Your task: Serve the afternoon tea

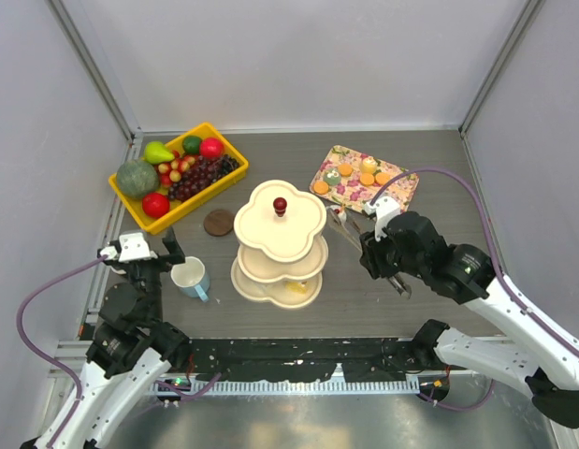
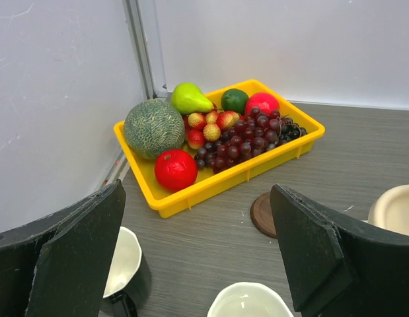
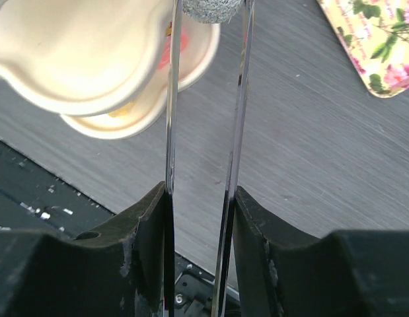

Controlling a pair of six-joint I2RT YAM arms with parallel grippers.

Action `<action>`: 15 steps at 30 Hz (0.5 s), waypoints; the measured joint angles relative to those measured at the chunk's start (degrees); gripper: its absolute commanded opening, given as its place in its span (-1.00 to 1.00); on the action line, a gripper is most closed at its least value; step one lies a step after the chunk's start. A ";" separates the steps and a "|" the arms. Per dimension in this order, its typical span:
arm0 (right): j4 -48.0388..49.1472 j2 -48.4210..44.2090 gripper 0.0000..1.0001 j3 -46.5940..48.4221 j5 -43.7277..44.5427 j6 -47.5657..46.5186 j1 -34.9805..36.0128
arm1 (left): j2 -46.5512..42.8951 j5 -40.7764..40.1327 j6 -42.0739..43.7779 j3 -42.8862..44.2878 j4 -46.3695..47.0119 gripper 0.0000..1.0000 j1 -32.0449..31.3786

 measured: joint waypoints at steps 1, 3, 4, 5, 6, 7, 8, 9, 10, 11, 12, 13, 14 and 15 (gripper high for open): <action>-0.24 -0.92 -0.28 -0.31 -0.13 0.39 0.85 | 0.13 0.00 0.00 0.00 0.00 0.98 0.00; -0.57 -2.71 -0.29 -1.09 -0.61 1.22 2.75 | 0.35 0.00 0.02 0.00 0.00 0.98 0.00; -0.81 -3.37 -0.29 -1.46 -0.94 1.46 3.67 | 0.44 0.00 0.02 0.00 0.00 0.98 0.00; -0.94 -3.93 -0.29 -1.86 -1.33 1.81 4.76 | 0.52 0.00 0.02 0.00 0.00 0.98 0.00; -1.09 -4.42 -0.29 -2.19 -1.79 2.16 5.75 | 0.57 -0.02 0.04 0.00 0.00 0.98 0.00; -1.18 -4.70 -0.29 -2.45 -2.29 2.40 6.45 | 0.66 -0.02 0.07 0.00 0.00 0.98 0.00; -1.49 -5.01 -0.29 -2.62 -2.62 2.67 7.39 | 0.70 -0.02 0.07 0.00 0.00 0.98 0.00; -1.77 -5.22 -0.29 -2.73 -2.99 2.89 8.17 | 0.72 -0.02 0.07 0.00 0.00 0.98 0.00; -2.01 -5.35 -0.29 -2.80 -3.48 3.10 8.83 | 0.72 -0.02 0.07 0.00 0.00 0.98 0.00; -2.19 -5.44 -0.29 -2.80 -3.91 3.30 9.42 | 0.72 -0.02 0.09 0.00 0.00 0.98 0.00; -2.25 -5.49 -0.29 -2.82 -4.37 3.50 9.97 | 0.72 -0.04 0.09 0.00 0.00 0.98 0.00; -2.23 -5.57 -0.30 -2.84 -4.92 3.67 10.43 | 0.74 -0.07 0.09 0.00 0.00 0.98 0.00; -2.21 -5.60 -0.29 -2.86 -5.27 3.74 10.82 | 0.79 -0.07 0.09 0.00 0.00 0.98 0.00; -2.21 -5.66 -0.28 -2.86 -5.88 3.80 11.30 | 0.90 -0.09 0.09 0.00 0.00 0.98 0.00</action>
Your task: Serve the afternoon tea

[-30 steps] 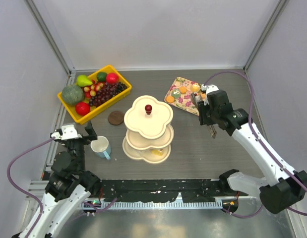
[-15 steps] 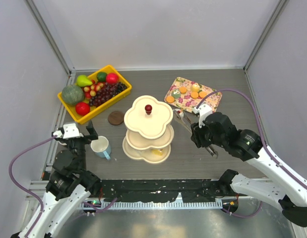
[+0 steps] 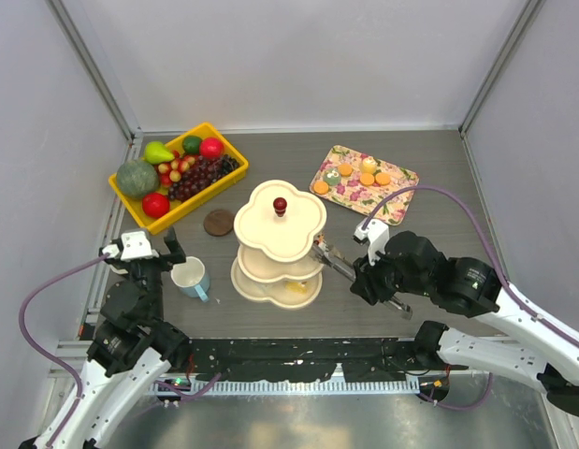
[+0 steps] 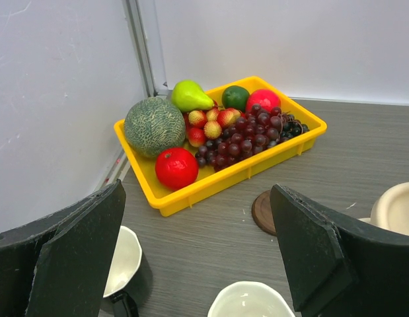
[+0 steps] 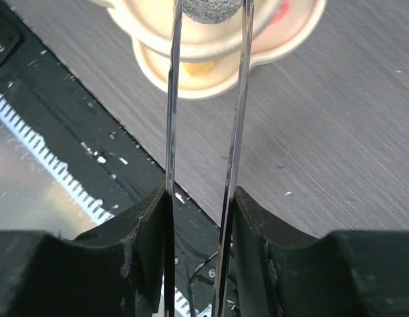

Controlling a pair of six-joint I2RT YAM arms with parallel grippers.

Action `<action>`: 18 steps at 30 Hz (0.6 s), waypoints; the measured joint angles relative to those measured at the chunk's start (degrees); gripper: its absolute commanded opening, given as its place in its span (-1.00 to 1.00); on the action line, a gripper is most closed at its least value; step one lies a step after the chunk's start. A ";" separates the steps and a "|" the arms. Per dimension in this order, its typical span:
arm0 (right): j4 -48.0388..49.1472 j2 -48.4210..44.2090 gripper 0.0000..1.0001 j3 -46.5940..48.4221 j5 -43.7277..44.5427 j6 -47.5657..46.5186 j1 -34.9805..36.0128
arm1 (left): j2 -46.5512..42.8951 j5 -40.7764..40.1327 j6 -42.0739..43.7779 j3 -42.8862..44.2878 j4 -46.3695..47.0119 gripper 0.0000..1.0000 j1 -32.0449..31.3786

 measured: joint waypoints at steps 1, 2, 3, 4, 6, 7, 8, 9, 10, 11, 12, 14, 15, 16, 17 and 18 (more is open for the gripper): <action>0.02 -0.02 -0.29 -0.02 -0.85 0.11 0.52 | 0.11 0.00 0.00 0.00 0.00 0.98 0.00; 0.11 -0.04 -0.29 -0.09 -1.60 0.13 1.03 | 0.22 0.00 0.02 0.00 0.00 0.98 0.00; 0.35 -0.07 -0.29 -0.26 -2.29 0.13 1.33 | 0.33 0.00 0.02 0.00 0.02 0.98 0.00; 0.59 -0.04 -0.28 -0.46 -2.99 0.13 1.99 | 0.39 0.00 0.04 0.00 0.00 0.98 0.00; 1.05 0.09 -0.28 -0.98 -4.44 0.11 2.86 | 0.42 -0.02 0.07 0.00 0.00 0.98 0.00; 1.16 0.26 -0.28 -1.05 -4.81 0.11 3.23 | 0.42 -0.02 0.07 0.00 0.00 0.98 0.00; 1.55 0.52 -0.28 -1.09 -5.16 0.11 3.80 | 0.42 -0.04 0.09 0.00 0.00 0.98 0.00; 1.92 0.90 -0.28 -1.09 -5.33 0.09 4.39 | 0.42 -0.07 0.09 0.00 0.00 0.98 0.00; 2.60 1.36 -0.28 -1.09 -5.40 0.04 5.20 | 0.42 -0.07 0.09 0.00 0.00 0.98 0.00; 3.41 1.88 -0.27 -1.14 -5.44 -0.07 5.95 | 0.42 -0.09 0.09 0.00 0.00 0.98 0.00; 4.24 2.38 -0.27 -1.20 -5.42 -0.15 6.51 | 0.42 -0.09 0.09 0.00 0.00 0.98 0.00; 5.64 3.34 -0.28 -1.25 -5.40 -0.50 7.21 | 0.42 -0.09 0.11 0.00 0.00 0.98 0.00; 6.47 3.93 -0.28 -1.25 -5.38 -0.79 7.34 | 0.42 -0.09 0.11 0.00 0.00 0.98 0.00; 7.32 4.57 -0.27 -1.25 -5.31 -1.07 7.48 | 0.42 -0.09 0.09 0.00 0.00 0.98 0.00; 8.20 5.27 -0.28 -1.25 -5.29 -1.38 7.56 | 0.42 -0.09 0.11 0.00 0.00 0.98 0.00; 8.85 5.88 -0.28 -1.25 -5.27 -1.60 7.58 | 0.42 -0.11 0.09 0.00 0.00 0.98 0.00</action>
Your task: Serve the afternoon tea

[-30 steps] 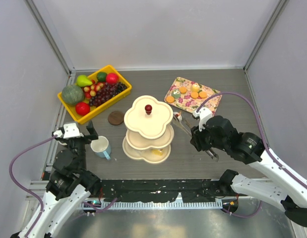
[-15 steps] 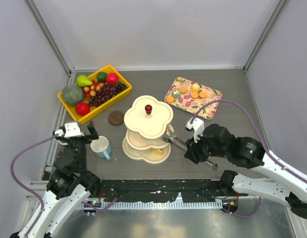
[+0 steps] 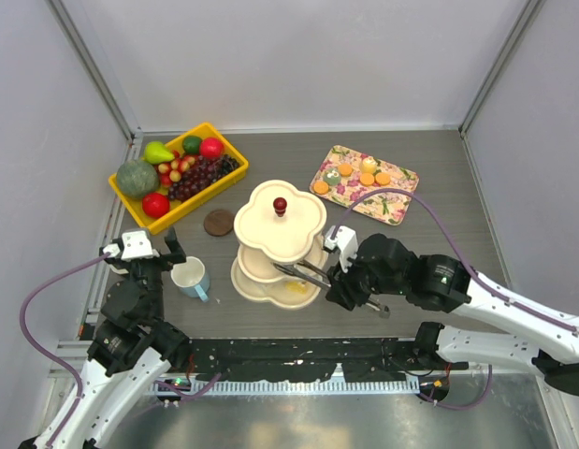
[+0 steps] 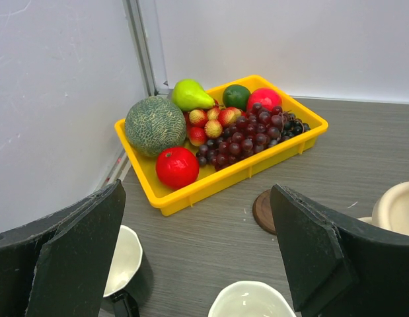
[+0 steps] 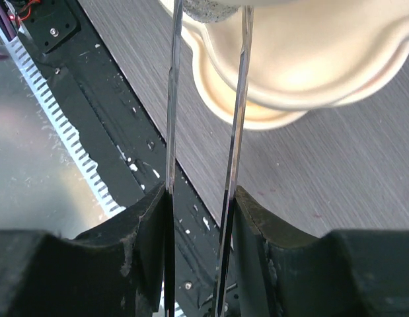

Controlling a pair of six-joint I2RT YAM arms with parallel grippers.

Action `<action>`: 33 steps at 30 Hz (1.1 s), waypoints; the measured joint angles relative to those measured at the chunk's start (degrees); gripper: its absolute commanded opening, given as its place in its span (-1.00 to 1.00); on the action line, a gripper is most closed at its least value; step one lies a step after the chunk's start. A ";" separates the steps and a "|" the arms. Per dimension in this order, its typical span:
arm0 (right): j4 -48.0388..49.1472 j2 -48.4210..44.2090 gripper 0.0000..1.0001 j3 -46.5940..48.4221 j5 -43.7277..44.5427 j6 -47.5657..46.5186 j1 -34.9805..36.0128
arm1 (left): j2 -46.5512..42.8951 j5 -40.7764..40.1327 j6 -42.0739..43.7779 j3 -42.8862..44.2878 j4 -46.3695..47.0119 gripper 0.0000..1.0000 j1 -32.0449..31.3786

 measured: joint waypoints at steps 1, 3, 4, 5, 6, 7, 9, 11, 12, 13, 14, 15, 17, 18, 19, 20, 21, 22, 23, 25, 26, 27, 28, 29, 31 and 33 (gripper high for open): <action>0.90 0.83 -0.28 0.00 0.09 -0.31 0.00 | 0.00 0.00 0.00 0.00 0.00 0.98 0.00; 2.89 2.67 -0.27 0.00 0.09 -1.07 0.02 | 0.00 -0.02 0.02 0.00 0.00 0.98 0.00; 3.87 3.63 -0.26 0.00 0.09 -1.40 0.07 | 0.00 -0.02 0.02 0.00 0.00 0.98 0.00; 4.79 4.52 -0.26 0.00 0.09 -1.70 0.07 | 0.00 -0.02 0.02 0.00 0.00 0.98 0.00; 5.57 5.25 -0.26 0.00 0.09 -1.99 0.09 | 0.00 -0.02 0.02 0.00 0.00 0.98 0.00; 6.38 6.03 -0.25 0.00 0.07 -2.32 0.11 | 0.00 -0.02 0.02 0.00 0.00 0.98 0.00; 7.91 7.28 -0.22 0.00 0.09 -2.84 0.24 | 0.00 -0.02 0.02 0.00 0.00 0.98 0.00; 9.40 8.22 -0.21 0.00 0.31 -3.13 0.37 | 0.00 -0.02 0.02 0.00 0.00 0.98 0.00; 10.19 8.59 -0.21 0.00 0.42 -3.30 0.42 | 0.00 -0.02 0.02 0.00 0.00 0.98 0.00; 10.97 9.01 -0.21 0.00 0.61 -3.50 0.46 | 0.00 -0.02 0.02 0.00 0.00 0.98 0.00; 11.76 9.42 -0.20 0.00 0.83 -3.74 0.48 | 0.00 -0.02 0.02 0.00 0.00 0.98 0.00; 12.41 9.92 -0.18 0.00 0.98 -4.02 0.48 | 0.00 -0.02 0.02 0.00 0.00 0.98 0.00; 13.51 10.86 -0.14 0.00 1.25 -4.35 0.48 | 0.00 -0.02 0.02 0.00 0.00 0.98 0.00; 14.08 11.47 -0.10 0.00 1.60 -4.46 0.48 | 0.00 -0.02 0.02 0.00 0.00 0.98 0.00; 14.67 12.11 -0.10 0.00 1.99 -4.59 0.50 | 0.00 -0.02 0.02 0.00 0.00 0.98 0.00; 15.04 12.68 -0.09 0.00 2.25 -4.61 0.57 | 0.00 -0.02 0.02 0.00 0.00 0.98 0.00; 15.43 13.31 -0.08 0.00 2.69 -4.74 0.59 | 0.00 -0.02 0.02 0.00 0.00 0.98 0.00; 15.69 13.88 -0.05 0.00 3.10 -4.81 0.59 | 0.00 -0.02 0.02 0.00 0.00 0.98 0.00; 15.96 14.40 0.00 0.00 3.58 -4.83 0.61 | 0.00 -0.02 0.02 0.00 0.00 0.98 0.00; 16.22 15.21 0.05 0.00 4.37 -4.98 0.59 | 0.00 -0.02 0.02 0.00 0.00 0.98 0.00; 16.31 15.45 0.06 0.00 4.66 -5.09 0.59 | 0.00 -0.02 0.02 0.00 0.00 0.98 0.00; 16.46 15.63 0.08 0.00 4.85 -5.20 0.59 | 0.00 -0.02 0.02 0.00 0.00 0.98 0.00; 16.61 15.76 0.11 0.00 4.94 -5.31 0.61 | 0.00 -0.02 0.02 0.00 0.00 0.98 0.00; 16.81 15.87 0.14 0.00 5.01 -5.42 0.61 | 0.00 -0.02 0.02 0.00 0.00 0.98 0.00; 17.03 15.98 0.18 0.00 4.98 -5.60 0.61 | 0.00 -0.02 0.02 0.00 0.00 0.98 0.00; 17.22 15.96 0.22 0.00 4.98 -5.66 0.61 | 0.00 -0.02 0.02 0.00 0.00 0.98 0.00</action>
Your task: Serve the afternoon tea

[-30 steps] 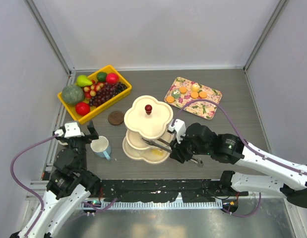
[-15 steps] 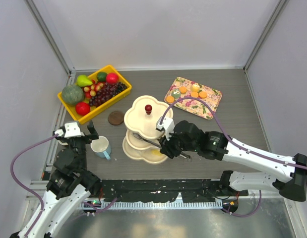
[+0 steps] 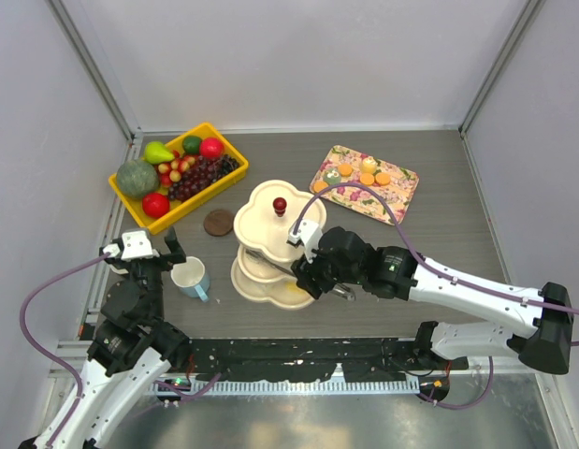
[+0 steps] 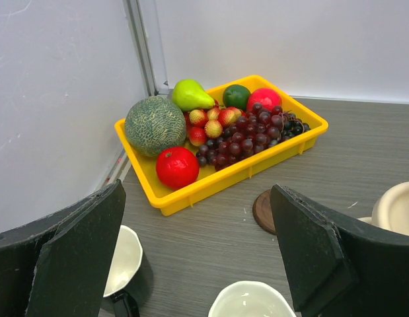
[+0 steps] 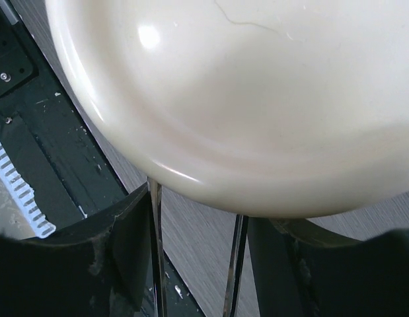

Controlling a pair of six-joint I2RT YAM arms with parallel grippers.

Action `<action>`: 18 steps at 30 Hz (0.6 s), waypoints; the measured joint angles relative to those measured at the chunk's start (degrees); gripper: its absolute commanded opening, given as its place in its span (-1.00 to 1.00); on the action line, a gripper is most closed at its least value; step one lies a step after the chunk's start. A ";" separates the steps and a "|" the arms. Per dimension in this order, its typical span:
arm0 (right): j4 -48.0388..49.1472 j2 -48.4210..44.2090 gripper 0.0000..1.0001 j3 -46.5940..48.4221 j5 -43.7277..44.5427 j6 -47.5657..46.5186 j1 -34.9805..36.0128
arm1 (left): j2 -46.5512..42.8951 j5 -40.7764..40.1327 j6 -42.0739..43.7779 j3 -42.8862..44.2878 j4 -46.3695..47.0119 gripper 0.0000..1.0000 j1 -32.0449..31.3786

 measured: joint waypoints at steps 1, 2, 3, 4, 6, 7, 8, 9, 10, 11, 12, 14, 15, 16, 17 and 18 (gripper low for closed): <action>0.09 0.00 0.22 0.00 0.00 -0.02 0.00 | 0.00 0.00 0.00 0.00 0.00 0.98 0.00; 0.11 -0.04 0.24 0.00 -0.02 -0.02 0.00 | 0.00 0.00 0.00 0.00 0.00 0.98 0.00; 0.04 -0.15 0.24 0.00 -0.04 -0.04 0.00 | 0.00 0.00 0.00 0.00 0.00 0.98 0.00; -0.02 -0.39 0.25 0.00 -0.04 -0.04 0.00 | 0.00 0.00 0.00 0.00 0.00 0.98 0.00; -0.59 -1.25 0.25 0.00 -0.22 -0.04 0.00 | 0.00 0.00 0.00 0.00 0.00 0.98 0.00; -0.96 -1.84 0.25 0.00 -0.28 -0.04 0.00 | 0.00 0.00 0.00 0.00 0.00 0.98 0.00; -1.53 -2.56 0.24 0.00 -0.44 -0.02 0.00 | 0.00 0.00 0.00 0.00 0.00 0.98 0.00; -2.29 -3.43 0.24 0.00 -0.61 -0.02 0.00 | 0.00 0.00 0.00 0.00 0.02 0.98 0.00; -3.02 -4.24 0.23 0.00 -0.68 0.00 0.00 | 0.00 -0.02 0.00 0.00 0.00 0.98 0.00; -4.09 -5.33 0.21 0.00 -0.87 0.00 0.00 | 0.00 0.00 0.00 0.00 0.00 0.98 0.00; -5.33 -6.49 0.21 0.00 -0.96 0.04 0.00 | 0.00 0.00 0.00 0.00 0.00 0.98 0.00; -7.85 -9.01 0.18 0.00 -1.07 0.17 0.00 | 0.00 0.00 0.02 0.00 0.02 0.98 0.00; -9.22 -10.34 0.15 0.02 -1.05 0.33 0.00 | 0.00 0.00 0.02 0.00 0.00 0.98 0.00; -10.78 -11.52 0.13 0.09 -1.03 0.50 0.00 | 0.02 0.00 0.02 0.00 0.02 0.98 0.00; -12.46 -12.61 0.12 0.17 -0.94 0.74 0.00 | 0.02 0.00 0.04 0.00 0.02 0.98 0.00; -14.14 -13.44 0.10 0.31 -0.74 1.01 0.00 | 0.07 -0.02 0.02 0.00 0.02 0.98 0.00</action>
